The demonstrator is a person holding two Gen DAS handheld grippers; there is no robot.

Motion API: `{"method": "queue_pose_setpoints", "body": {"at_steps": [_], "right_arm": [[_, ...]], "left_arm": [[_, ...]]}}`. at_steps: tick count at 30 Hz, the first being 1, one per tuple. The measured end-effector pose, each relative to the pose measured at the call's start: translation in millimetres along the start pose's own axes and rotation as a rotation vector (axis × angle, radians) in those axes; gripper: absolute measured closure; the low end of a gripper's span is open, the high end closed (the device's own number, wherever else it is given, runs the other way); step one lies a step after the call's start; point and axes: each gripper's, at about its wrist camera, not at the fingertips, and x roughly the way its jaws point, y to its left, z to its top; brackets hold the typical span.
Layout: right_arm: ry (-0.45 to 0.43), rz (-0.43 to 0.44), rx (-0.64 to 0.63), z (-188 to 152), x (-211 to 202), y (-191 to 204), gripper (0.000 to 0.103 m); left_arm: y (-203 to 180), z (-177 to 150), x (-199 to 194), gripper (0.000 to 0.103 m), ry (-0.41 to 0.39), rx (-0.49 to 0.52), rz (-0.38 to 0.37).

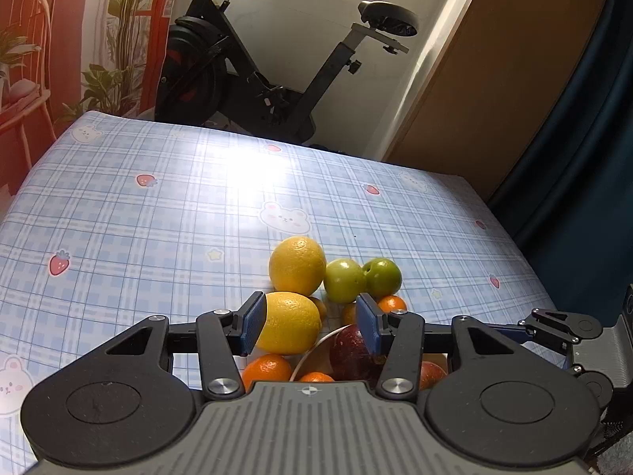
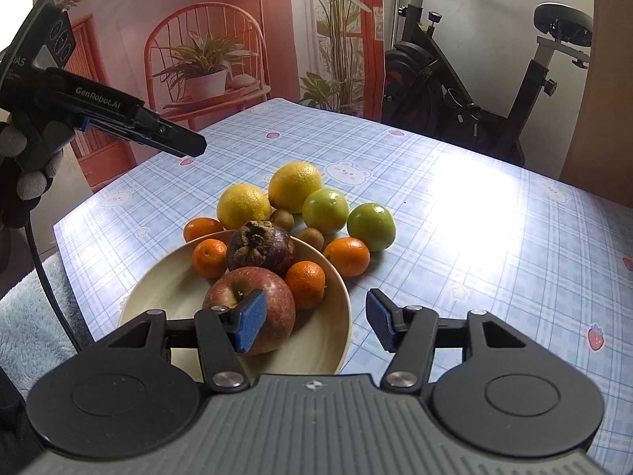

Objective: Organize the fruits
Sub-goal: 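Grasp a mandarin beside the plate with the right gripper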

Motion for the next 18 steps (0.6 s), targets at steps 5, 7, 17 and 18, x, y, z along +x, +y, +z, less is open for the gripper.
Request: {"method": "queue_pose_setpoints", "body": {"at_steps": [5, 7, 17, 18], "right_arm": [[-0.014, -0.01, 0.012, 10, 14, -10, 0.044], [-0.016, -0.009, 0.02, 12, 19, -13, 0.044], [-0.02, -0.006, 0.046, 14, 32, -25, 0.046], [-0.017, -0.003, 0.054, 13, 34, -27, 0.048]], "left_arm": [[8, 0, 6, 0.051, 0.015, -0.008, 0.033], [10, 1, 8, 0.051, 0.02, -0.016, 0.039], [23, -11, 9, 0.052, 0.046, -0.07, 0.066], [24, -15, 9, 0.052, 0.052, -0.075, 0.069]]}}
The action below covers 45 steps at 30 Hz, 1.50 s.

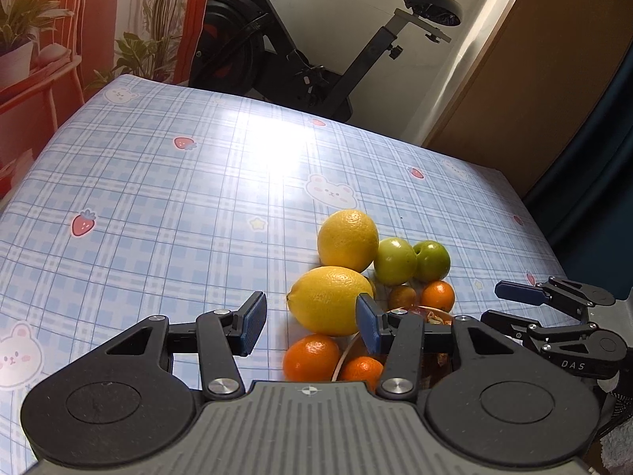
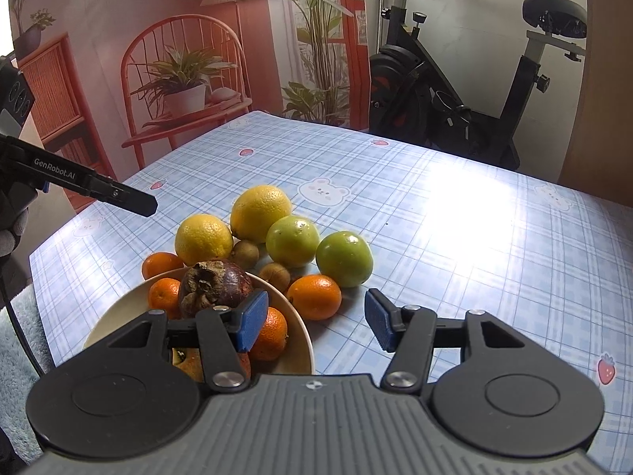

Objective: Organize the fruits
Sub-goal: 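Grasp a mandarin beside the plate with the right gripper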

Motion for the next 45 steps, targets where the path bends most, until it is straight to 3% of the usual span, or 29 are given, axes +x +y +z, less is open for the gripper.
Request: {"method": "queue_pose_setpoints", "body": {"at_steps": [4, 12, 29, 35, 45], "right_arm": [[0.015, 0.004, 0.028, -1, 8, -9, 0.055], [0.018, 0.014, 0.094, 9, 26, -16, 0.055], [0.065, 0.052, 0.27, 13, 51, -27, 0.054], [0.075, 0.083, 0.321, 11, 52, -30, 0.059], [0.056, 0.044, 0.308, 6, 37, -31, 0.062]], "left_arm": [[8, -13, 5, 0.052, 0.023, -0.031, 0.012], [17, -25, 10, 0.052, 0.01, -0.109, 0.023], [17, -36, 26, 0.052, 0.015, -0.138, -0.005], [18, -42, 33, 0.053, 0.035, -0.159, -0.034], [25, -45, 45, 0.056, 0.044, -0.224, -0.091]]}}
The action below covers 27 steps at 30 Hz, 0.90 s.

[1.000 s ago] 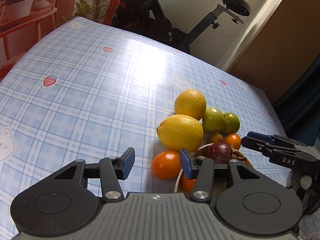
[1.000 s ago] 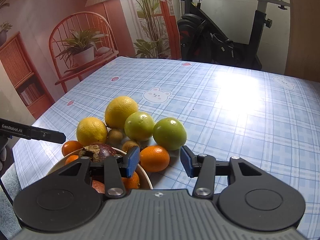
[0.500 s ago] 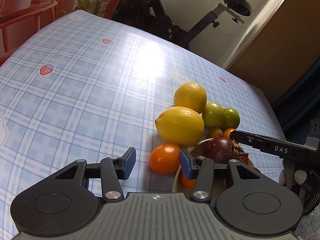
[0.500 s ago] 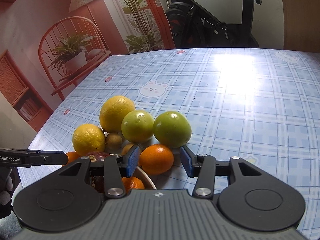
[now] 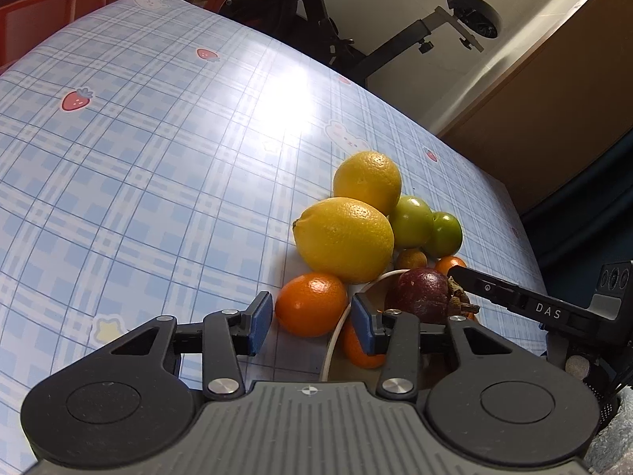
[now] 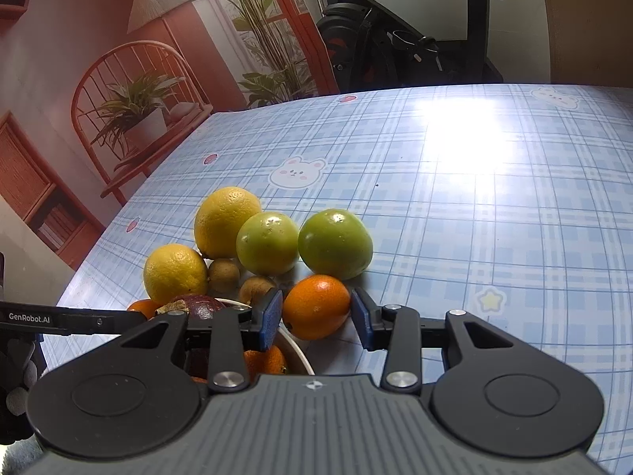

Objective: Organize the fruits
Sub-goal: 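Grasp a mandarin beside the plate with the right gripper, then lower the mandarin onto the plate and open the right gripper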

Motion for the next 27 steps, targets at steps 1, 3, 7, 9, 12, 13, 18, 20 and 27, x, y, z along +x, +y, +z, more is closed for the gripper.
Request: {"method": "queue_pose_setpoints", "body": {"at_steps": [1, 3, 7, 9, 12, 13, 18, 20, 27], "right_arm": [[0.0, -0.001, -0.002, 0, -1, 0, 0.062], [-0.002, -0.005, -0.008, -1, -3, 1, 0.062], [-0.013, -0.014, -0.009, -2, -8, 2, 0.062], [-0.019, -0.017, -0.015, -3, -11, 3, 0.062], [-0.025, -0.021, -0.03, -3, -16, 6, 0.063], [-0.028, -0.022, -0.037, -4, -19, 6, 0.063], [-0.033, -0.025, -0.05, -6, -26, 7, 0.063], [-0.036, -0.025, -0.052, -7, -28, 9, 0.063], [-0.036, -0.011, -0.099, -12, -42, 18, 0.063]], "left_arm": [[1, 0, 1, 0.056, -0.001, -0.008, -0.005], [3, 0, 3, 0.056, -0.001, -0.023, -0.014], [1, -1, 3, 0.06, -0.01, -0.012, -0.006], [0, -2, -1, 0.063, -0.024, -0.007, 0.006], [-1, 0, -6, 0.063, -0.028, 0.0, 0.007], [-3, 1, -8, 0.063, -0.029, 0.009, 0.013], [-4, 1, -15, 0.063, -0.037, 0.02, 0.022], [-6, 1, -18, 0.063, -0.042, 0.03, 0.025], [-26, -3, -36, 0.063, -0.057, 0.12, 0.005]]}}
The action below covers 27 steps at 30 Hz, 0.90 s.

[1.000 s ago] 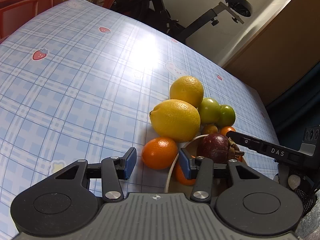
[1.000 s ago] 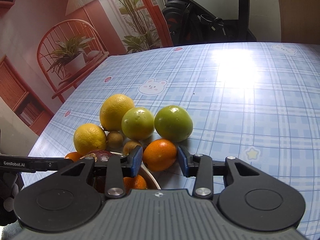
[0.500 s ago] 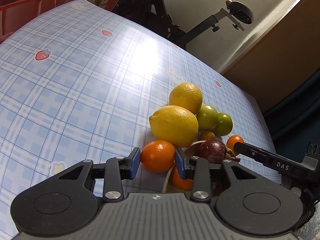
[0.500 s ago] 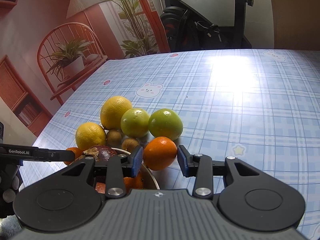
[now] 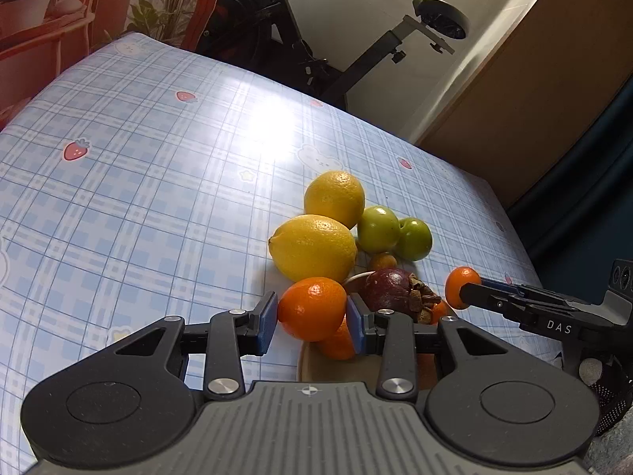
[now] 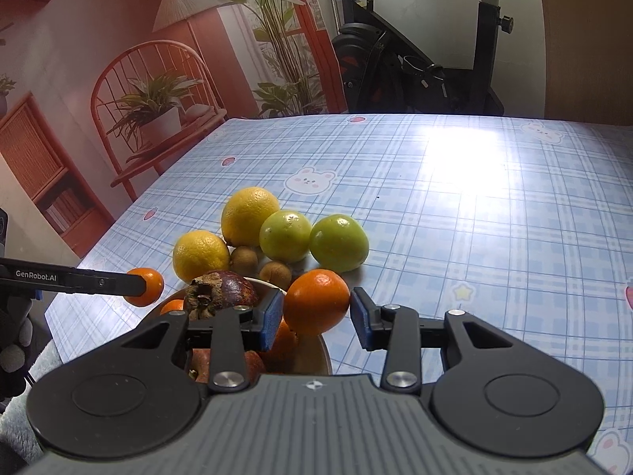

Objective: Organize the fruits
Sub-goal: 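Lower the mandarin onto the plate and open the right gripper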

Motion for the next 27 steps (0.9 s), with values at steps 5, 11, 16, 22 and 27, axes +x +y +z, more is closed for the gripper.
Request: {"method": "queue_pose_setpoints", "body": {"at_steps": [5, 11, 16, 22, 27], "right_arm": [[0.009, 0.006, -0.015, -7, -10, 5, 0.063], [0.031, 0.007, -0.012, -18, -15, 6, 0.063], [0.043, 0.012, 0.006, -22, -14, 6, 0.063], [0.039, 0.018, 0.035, -22, -14, 3, 0.06], [0.028, 0.012, 0.038, -19, -17, 2, 0.06]], "left_arm": [[-13, -6, -5, 0.063, 0.013, 0.041, -0.025], [-21, -17, -2, 0.063, 0.043, 0.07, -0.041], [-24, -24, 2, 0.063, 0.063, 0.086, -0.037], [-21, -28, 9, 0.063, 0.072, 0.086, -0.01], [-17, -27, 7, 0.063, 0.054, 0.07, -0.005]]}}
